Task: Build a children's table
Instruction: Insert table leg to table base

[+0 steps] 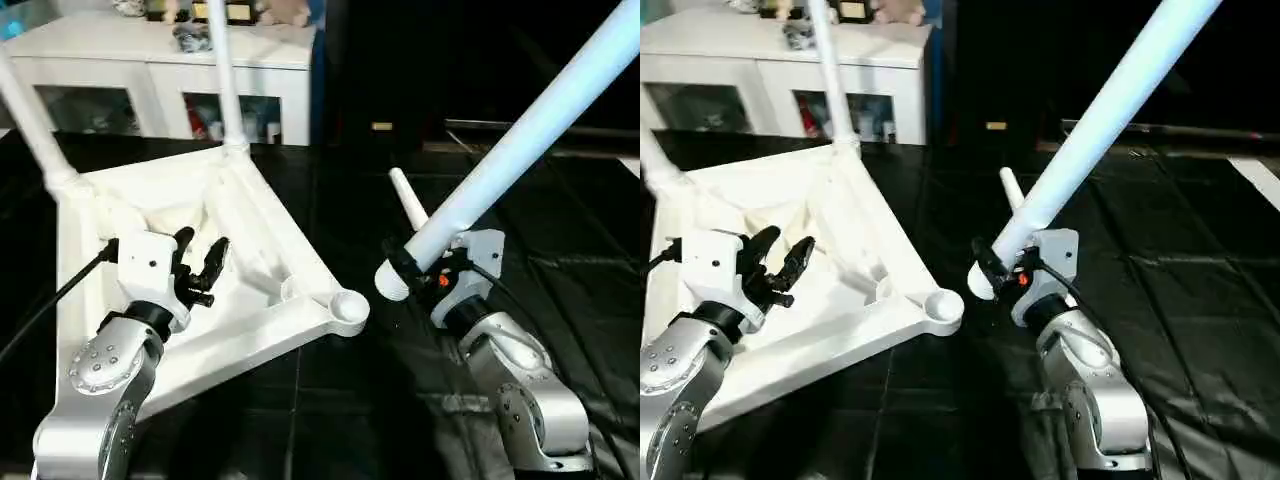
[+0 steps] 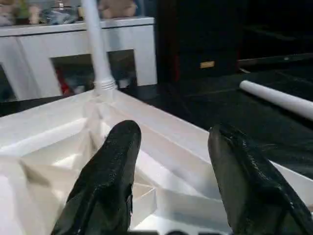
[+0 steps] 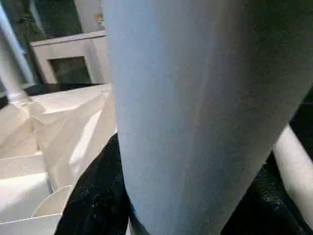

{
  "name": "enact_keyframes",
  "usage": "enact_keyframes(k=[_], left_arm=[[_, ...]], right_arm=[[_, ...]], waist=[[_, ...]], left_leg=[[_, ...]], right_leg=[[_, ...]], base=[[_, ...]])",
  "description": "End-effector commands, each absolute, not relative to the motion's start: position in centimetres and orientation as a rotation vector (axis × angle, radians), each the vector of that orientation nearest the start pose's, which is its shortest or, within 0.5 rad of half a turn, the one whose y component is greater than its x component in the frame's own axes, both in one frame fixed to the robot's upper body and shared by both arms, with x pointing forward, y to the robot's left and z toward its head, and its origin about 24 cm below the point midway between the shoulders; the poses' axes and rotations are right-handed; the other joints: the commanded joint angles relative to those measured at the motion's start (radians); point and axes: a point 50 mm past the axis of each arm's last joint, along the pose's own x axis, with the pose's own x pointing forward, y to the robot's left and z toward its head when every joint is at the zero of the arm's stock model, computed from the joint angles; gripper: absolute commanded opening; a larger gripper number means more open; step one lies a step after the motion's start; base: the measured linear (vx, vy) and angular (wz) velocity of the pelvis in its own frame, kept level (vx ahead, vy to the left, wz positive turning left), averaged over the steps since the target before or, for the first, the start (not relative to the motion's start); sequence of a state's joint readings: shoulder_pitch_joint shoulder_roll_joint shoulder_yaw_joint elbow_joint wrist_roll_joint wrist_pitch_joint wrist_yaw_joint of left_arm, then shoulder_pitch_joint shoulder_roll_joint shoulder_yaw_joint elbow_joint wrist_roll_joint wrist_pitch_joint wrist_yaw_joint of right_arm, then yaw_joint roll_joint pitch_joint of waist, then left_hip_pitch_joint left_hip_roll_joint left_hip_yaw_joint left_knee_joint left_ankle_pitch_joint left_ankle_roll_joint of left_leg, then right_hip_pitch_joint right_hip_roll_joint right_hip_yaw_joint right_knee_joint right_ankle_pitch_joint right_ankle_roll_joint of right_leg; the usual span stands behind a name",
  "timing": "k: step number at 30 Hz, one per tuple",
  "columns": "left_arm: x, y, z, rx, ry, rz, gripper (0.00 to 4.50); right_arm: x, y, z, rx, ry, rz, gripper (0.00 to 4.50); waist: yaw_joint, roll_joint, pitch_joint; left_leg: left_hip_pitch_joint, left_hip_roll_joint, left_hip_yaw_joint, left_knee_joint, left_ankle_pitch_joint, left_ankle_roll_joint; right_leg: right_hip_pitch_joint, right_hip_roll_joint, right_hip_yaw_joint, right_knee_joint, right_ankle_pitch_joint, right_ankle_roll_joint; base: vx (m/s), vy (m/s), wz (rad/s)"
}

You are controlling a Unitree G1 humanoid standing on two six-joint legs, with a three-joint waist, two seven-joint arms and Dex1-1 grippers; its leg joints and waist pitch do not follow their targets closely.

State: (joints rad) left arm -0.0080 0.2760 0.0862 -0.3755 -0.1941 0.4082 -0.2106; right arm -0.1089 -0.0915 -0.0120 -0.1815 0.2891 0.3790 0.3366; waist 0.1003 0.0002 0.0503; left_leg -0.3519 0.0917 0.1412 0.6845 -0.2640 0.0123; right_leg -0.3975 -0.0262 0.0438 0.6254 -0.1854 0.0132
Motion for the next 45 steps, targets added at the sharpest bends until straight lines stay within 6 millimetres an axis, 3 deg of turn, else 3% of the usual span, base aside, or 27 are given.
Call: enact_keyframes(k=[1,2,3,4,5,7,8,9,10,12,13,14,15,16,17,18,19,20,21,23,24,26,28,29,35,41,45], left_arm=[[24.7,19.4,10.3,0.134,0.021,-0.168,2.55],[24.6,19.5,10.3,0.153,0.023,-0.158,2.55],[24.6,19.6,10.3,0.162,0.024,-0.154,2.55],[24.7,19.7,10.3,0.171,0.028,-0.135,2.55],[24.7,19.7,10.3,0.171,0.028,-0.129,2.55],[24.8,19.8,10.3,0.171,0.028,-0.125,2.55],[24.8,19.7,10.4,0.177,0.025,-0.127,2.55],[24.8,19.7,10.5,0.164,0.020,-0.127,2.55],[24.9,19.8,10.6,0.161,0.017,-0.125,2.55],[25.0,19.8,10.6,0.160,0.021,-0.129,2.55],[25.0,19.8,10.7,0.167,0.026,-0.134,2.55],[25.1,19.4,10.9,0.182,0.024,-0.188,2.55],[25.1,19.4,10.9,0.182,0.024,-0.188,2.55],[25.2,19.0,11.1,0.181,0.024,-0.238,2.55],[25.3,18.6,11.2,0.184,0.023,-0.285,2.55],[25.4,18.3,11.2,0.184,0.035,-0.327,2.55],[25.4,18.1,11.1,0.182,0.042,-0.351,2.55],[25.4,17.7,11.1,0.178,0.056,-0.400,2.55],[25.4,16.8,10.8,0.178,0.089,-0.510,2.55],[25.2,16.2,10.4,0.177,0.139,-0.614,2.55],[25.1,16.1,10.3,0.182,0.157,-0.641,2.55],[24.8,15.6,9.3,0.212,0.257,-0.771,2.55],[24.8,15.7,9.3,0.217,0.264,-0.777,2.55],[24.7,15.7,9.0,0.227,0.302,-0.809,2.55],[24.5,16.3,7.5,0.282,0.476,-0.854,2.55],[25.2,17.2,6.8,0.254,0.602,-0.781,2.21],[25.7,17.9,6.3,0.263,0.639,-0.697,1.80]], right_arm=[[26.9,-13.2,8.3,0.194,0.054,0.455,1.91],[27.0,-13.1,8.3,0.195,0.057,0.457,1.91],[27.0,-13.1,8.2,0.196,0.058,0.456,1.91],[27.1,-13.0,8.2,0.200,0.065,0.458,1.91],[27.1,-13.0,8.1,0.201,0.068,0.459,1.91],[27.1,-13.0,8.1,0.201,0.070,0.460,1.91],[27.1,-12.9,8.0,0.202,0.071,0.459,1.91],[27.1,-12.9,8.0,0.202,0.072,0.459,1.91],[27.2,-13.0,8.0,0.204,0.073,0.456,1.91],[27.2,-13.0,7.9,0.205,0.075,0.454,1.91],[27.3,-13.1,7.8,0.205,0.077,0.451,1.91],[27.5,-13.2,7.6,0.203,0.083,0.448,1.91],[27.5,-13.2,7.6,0.203,0.083,0.448,1.91],[27.6,-13.4,7.5,0.198,0.086,0.447,1.91],[27.7,-13.4,7.5,0.195,0.086,0.446,1.91],[27.7,-13.5,7.5,0.195,0.085,0.446,1.91],[27.8,-13.5,7.5,0.194,0.084,0.445,1.91],[27.8,-13.6,7.5,0.191,0.082,0.445,1.91],[27.9,-13.8,7.6,0.182,0.076,0.444,1.91],[27.9,-13.9,7.7,0.174,0.073,0.442,1.91],[28.0,-14.0,7.7,0.172,0.072,0.442,1.91],[28.1,-14.3,7.9,0.162,0.069,0.437,1.91],[28.1,-14.3,7.9,0.161,0.068,0.437,1.91],[28.1,-14.3,8.1,0.155,0.064,0.444,1.91],[27.9,-14.1,8.4,0.130,0.055,0.502,1.91],[27.7,-13.5,8.4,0.137,0.057,0.566,1.91],[27.8,-13.3,8.4,0.146,0.062,0.578,1.91]], waist=[[0.001,0.006,-0.043],[-0.009,0.017,-0.045],[-0.059,0.046,-0.056],[-0.065,0.046,-0.058],[-0.062,0.047,-0.052],[-0.069,0.057,-0.053],[-0.077,0.056,-0.059],[-0.079,0.056,-0.072],[-0.079,0.056,-0.076],[-0.076,0.041,-0.079],[-0.076,0.041,-0.079],[-0.071,0.017,-0.077],[-0.041,-0.016,-0.065],[-0.029,-0.024,-0.061],[-0.019,-0.016,-0.052],[-0.017,0.000,-0.047],[-0.021,0.008,-0.046],[-0.036,0.016,-0.044],[-0.039,0.025,-0.046],[-0.040,0.021,-0.042],[-0.034,0.028,-0.040],[-0.035,0.023,-0.035],[-0.038,0.026,-0.041],[-0.036,0.037,-0.045],[-0.036,0.036,-0.048],[-0.032,0.037,-0.058],[-0.033,0.039,-0.057]], left_leg=[[-0.039,0.107,-0.089,-0.076,-0.123,0.075],[-0.023,0.108,-0.082,-0.108,-0.156,0.073],[0.021,0.109,-0.088,-0.173,-0.239,0.049],[0.013,0.126,-0.097,-0.186,-0.239,0.014],[-0.004,0.147,-0.110,-0.197,-0.242,-0.118],[0.011,0.178,-0.138,-0.218,-0.360,-0.309],[0.022,0.207,-0.172,-0.225,-0.385,-0.323],[0.036,0.222,-0.197,-0.212,-0.293,-0.260],[0.038,0.218,-0.196,-0.205,-0.228,-0.213],[0.011,0.157,-0.158,-0.184,-0.069,-0.090],[0.011,0.157,-0.158,-0.184,-0.069,-0.090],[-0.030,0.103,-0.111,-0.154,-0.098,-0.080],[-0.060,0.069,-0.057,-0.108,-0.098,-0.042],[-0.050,0.076,-0.056,-0.095,-0.085,-0.029],[-0.045,0.088,-0.058,-0.095,-0.060,-0.028],[-0.044,0.107,-0.062,-0.121,-0.123,-0.041],[-0.042,0.116,-0.064,-0.138,-0.184,-0.056],[-0.040,0.131,-0.073,-0.166,-0.337,-0.099],[-0.029,0.135,-0.080,-0.176,-0.464,-0.135],[-0.022,0.132,-0.076,-0.175,-0.529,-0.153],[-0.017,0.128,-0.071,-0.170,-0.524,-0.151],[-0.014,0.124,-0.070,-0.168,-0.525,-0.147],[-0.026,0.129,-0.068,-0.176,-0.459,-0.142],[-0.027,0.131,-0.068,-0.177,-0.426,-0.141],[-0.023,0.128,-0.055,-0.173,-0.366,-0.119],[-0.029,0.130,-0.041,-0.167,-0.198,-0.066],[-0.023,0.128,-0.034,-0.166,-0.206,-0.056]], right_leg=[[0.051,-0.203,0.092,-0.142,-0.592,-0.184],[0.036,-0.152,0.053,-0.121,-0.531,-0.197],[-0.013,-0.019,-0.064,-0.003,-0.198,-0.160],[-0.008,-0.018,-0.082,0.027,-0.107,-0.136],[-0.001,-0.031,-0.088,0.034,-0.003,-0.083],[-0.002,-0.041,-0.095,0.045,-0.029,-0.029],[-0.004,-0.045,-0.096,0.064,-0.086,0.005],[-0.014,-0.049,-0.092,0.079,-0.119,0.021],[-0.015,-0.052,-0.092,0.078,-0.121,0.016],[0.016,-0.072,-0.076,0.026,-0.062,-0.013],[0.016,-0.072,-0.076,0.026,-0.062,-0.013],[0.047,-0.123,-0.049,-0.038,0.041,-0.050],[0.073,-0.209,-0.020,-0.098,-0.064,-0.061],[0.069,-0.226,-0.011,-0.114,-0.188,-0.042],[0.062,-0.218,-0.017,-0.128,-0.428,-0.059],[0.057,-0.189,-0.034,-0.123,-0.562,-0.090],[0.053,-0.166,-0.048,-0.115,-0.581,-0.101],[0.046,-0.132,-0.066,-0.099,-0.568,-0.102],[0.040,-0.131,-0.067,-0.091,-0.540,-0.105],[0.034,-0.142,-0.061,-0.096,-0.518,-0.120],[0.029,-0.150,-0.056,-0.102,-0.544,-0.119],[0.028,-0.152,-0.055,-0.108,-0.597,-0.105],[0.039,-0.149,-0.055,-0.097,-0.528,-0.114],[0.039,-0.146,-0.054,-0.087,-0.448,-0.133],[0.041,-0.140,-0.051,-0.077,-0.343,-0.171],[0.055,-0.134,-0.051,-0.063,-0.159,-0.211],[0.053,-0.130,-0.050,-0.063,-0.151,-0.222]], base=[[-0.005,0.179,-0.36],[-0.007,0.203,-0.10],[-0.007,0.211,0.03],[-0.007,0.211,0.03],[-0.025,0.185,0.07],[-0.032,0.111,0.09],[0.000,0.000,0.00],[-0.053,-0.001,-0.03],[-0.053,-0.001,-0.03],[-0.078,-0.054,-0.08],[-0.084,-0.080,-0.10],[-0.085,-0.142,-0.13],[-0.096,-0.151,-0.17],[-0.096,-0.151,-0.17],[-0.103,-0.126,-0.18],[-0.087,-0.081,-0.18],[-0.087,-0.081,-0.18],[-0.065,-0.047,-0.20],[-0.055,-0.032,-0.16],[-0.053,-0.024,-0.12],[-0.056,-0.004,-0.03],[-0.028,-0.002,-0.01],[0.000,0.000,0.00],[0.000,0.000,0.00],[0.000,0.000,0.00],[0.000,0.000,0.00],[0.000,0.000,0.00]])
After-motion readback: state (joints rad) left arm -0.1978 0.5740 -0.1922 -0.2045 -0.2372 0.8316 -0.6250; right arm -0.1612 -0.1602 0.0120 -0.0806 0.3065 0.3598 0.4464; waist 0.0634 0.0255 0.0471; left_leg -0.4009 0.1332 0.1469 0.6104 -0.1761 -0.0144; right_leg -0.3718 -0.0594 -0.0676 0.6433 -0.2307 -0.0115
